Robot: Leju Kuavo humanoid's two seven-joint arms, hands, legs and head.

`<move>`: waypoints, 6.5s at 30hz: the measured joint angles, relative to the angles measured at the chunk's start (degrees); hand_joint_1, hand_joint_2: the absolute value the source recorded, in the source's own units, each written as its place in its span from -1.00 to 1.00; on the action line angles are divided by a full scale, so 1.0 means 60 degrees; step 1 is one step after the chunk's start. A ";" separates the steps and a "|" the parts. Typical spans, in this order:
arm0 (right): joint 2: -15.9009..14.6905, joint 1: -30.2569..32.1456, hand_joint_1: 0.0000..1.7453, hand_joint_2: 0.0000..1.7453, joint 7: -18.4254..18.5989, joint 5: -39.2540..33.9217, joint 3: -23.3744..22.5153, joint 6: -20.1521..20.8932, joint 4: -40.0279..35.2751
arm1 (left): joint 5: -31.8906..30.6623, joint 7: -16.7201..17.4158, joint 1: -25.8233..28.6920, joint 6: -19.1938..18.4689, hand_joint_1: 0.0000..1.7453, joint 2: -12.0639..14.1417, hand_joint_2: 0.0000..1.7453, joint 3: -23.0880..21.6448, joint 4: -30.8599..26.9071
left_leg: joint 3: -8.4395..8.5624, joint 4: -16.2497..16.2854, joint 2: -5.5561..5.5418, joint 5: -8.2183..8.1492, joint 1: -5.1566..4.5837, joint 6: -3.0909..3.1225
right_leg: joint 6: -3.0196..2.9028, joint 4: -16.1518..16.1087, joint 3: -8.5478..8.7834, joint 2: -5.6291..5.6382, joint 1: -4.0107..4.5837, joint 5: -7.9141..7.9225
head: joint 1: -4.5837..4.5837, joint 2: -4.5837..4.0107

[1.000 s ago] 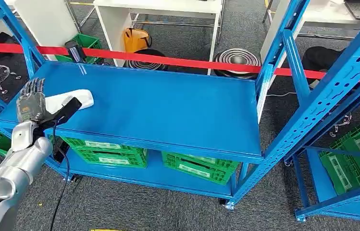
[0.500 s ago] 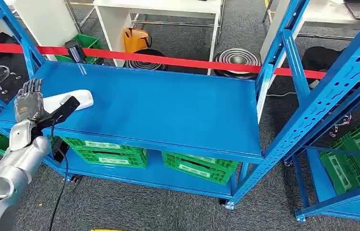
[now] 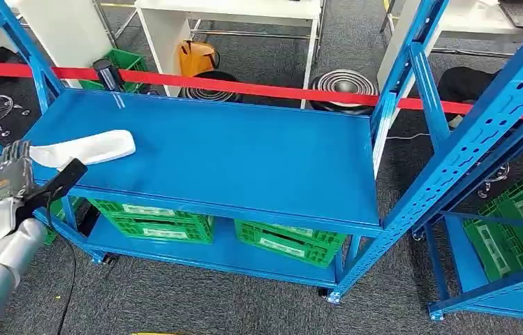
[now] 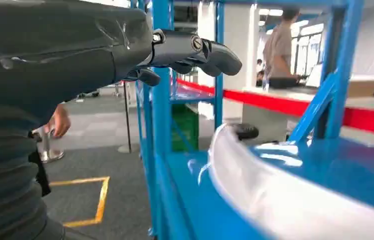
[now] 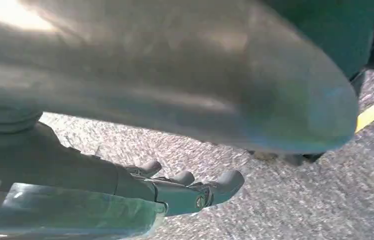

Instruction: Take the parts from the cabinet and place them on the table.

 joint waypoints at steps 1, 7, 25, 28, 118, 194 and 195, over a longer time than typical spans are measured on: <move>0.0000 0.0000 -1.00 -1.00 -0.0004 0.0000 0.0000 0.0018 0.0000 | 0.0030 -0.0026 0.0072 -0.0004 -1.00 0.0022 1.00 0.0030 0.0000 | 0.0001 0.0000 0.0000 0.0000 0.0000 0.0000 | 0.0000 0.0000 0.0001 0.0000 -0.0001 0.0000 | 0.0000 0.0000; 0.0000 0.0036 -1.00 -1.00 0.0000 0.0000 0.0000 0.0022 0.0000 | 0.0070 -0.0077 0.0244 -0.0022 -1.00 0.0051 1.00 0.0164 0.0000 | 0.0000 0.0001 0.0000 0.0000 -0.0001 0.0000 | 0.0000 0.0000 0.0003 0.0000 -0.0002 0.0001 | 0.0000 0.0000; 0.0000 0.0036 -1.00 -1.00 0.0000 -0.0040 0.0000 0.0044 0.0000 | 0.0022 -0.0073 0.0272 -0.0058 -1.00 0.0051 1.00 0.0230 0.0000 | 0.0001 0.0001 0.0003 0.0000 -0.0001 0.0000 | -0.0001 0.0000 0.0003 0.0000 0.0000 0.0001 | 0.0000 0.0000; 0.0007 0.0035 -1.00 -1.00 0.0015 -0.0131 0.0000 0.0047 0.0003 | -0.0069 -0.0051 0.0278 0.0037 -1.00 0.0051 1.00 0.0226 0.0000 | 0.0001 0.0001 0.0003 0.0000 -0.0001 0.0000 | -0.0001 0.0000 0.0003 0.0000 0.0000 0.0001 | 0.0000 0.0000; -0.0554 -0.0402 -1.00 -1.00 -0.0230 -0.1541 0.0539 -0.1323 0.0098 | 0.0918 -0.2550 -0.1187 0.0029 -1.00 -0.0725 1.00 0.1989 -0.0157 | 0.0007 0.0004 0.0040 0.0007 -0.0001 -0.0012 | -0.0032 0.0000 -0.0004 0.0050 0.0001 0.0024 | 0.0000 0.0000; -0.3311 -0.0134 -1.00 -1.00 0.0976 -0.1628 0.1960 -0.2619 -0.2408 | 0.1235 0.1016 -0.0424 0.0892 -1.00 -0.1669 -1.00 -0.0808 -0.0182 | -0.0006 0.0038 0.0030 -0.0018 -0.0026 0.0023 | -0.0017 -0.0014 0.0002 0.0041 -0.0029 0.0035 | 0.0000 0.0000; -0.3293 -0.0135 -1.00 -1.00 0.0984 -0.1628 0.1960 -0.2619 -0.2408 | 0.1235 0.1020 -0.0421 0.0892 -1.00 -0.1665 -1.00 -0.0819 -0.0182 | -0.0005 0.0043 0.0031 -0.0024 -0.0028 0.0031 | -0.0016 -0.0013 0.0004 0.0042 -0.0037 0.0035 | -0.0004 0.0000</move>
